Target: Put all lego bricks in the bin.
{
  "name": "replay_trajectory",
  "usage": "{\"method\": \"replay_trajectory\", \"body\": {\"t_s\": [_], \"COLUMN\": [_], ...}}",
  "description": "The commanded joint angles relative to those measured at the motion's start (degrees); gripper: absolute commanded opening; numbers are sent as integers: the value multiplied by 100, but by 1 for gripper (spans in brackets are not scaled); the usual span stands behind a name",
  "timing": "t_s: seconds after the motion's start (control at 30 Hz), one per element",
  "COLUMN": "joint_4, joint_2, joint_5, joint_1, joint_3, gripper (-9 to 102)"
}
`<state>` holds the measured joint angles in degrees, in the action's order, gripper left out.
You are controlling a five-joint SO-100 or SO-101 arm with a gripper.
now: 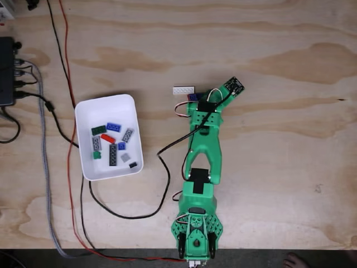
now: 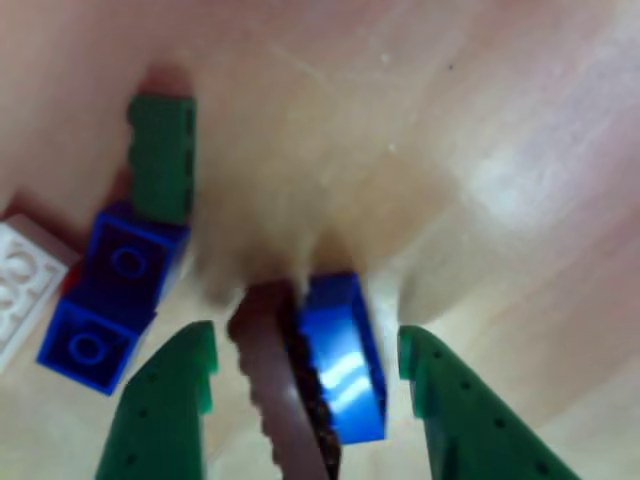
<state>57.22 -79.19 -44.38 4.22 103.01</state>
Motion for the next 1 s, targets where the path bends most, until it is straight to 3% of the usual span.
{"method": "replay_trajectory", "body": {"t_s": [0.0, 0.13, 0.23, 0.37, 0.47, 0.6, 0.7, 0.83, 0.97], "joint_4": [360, 378, 132, 220, 325, 826, 1450, 2426, 2171], "joint_2": [-70, 18, 26, -272, -1397, -3735, -4852, -3981, -2426], "joint_5": [-185, -413, -378, -290, -62, 316, 1011, 2030, 2549], "joint_1": [123, 193, 220, 97, -272, -1389, -2742, -4852, -5590], "joint_3": [-404, -396, -272, -246, 114, 483, -35, -1406, -1775], "gripper": [26, 21, 0, 0, 0, 0, 0, 0, 0]}}
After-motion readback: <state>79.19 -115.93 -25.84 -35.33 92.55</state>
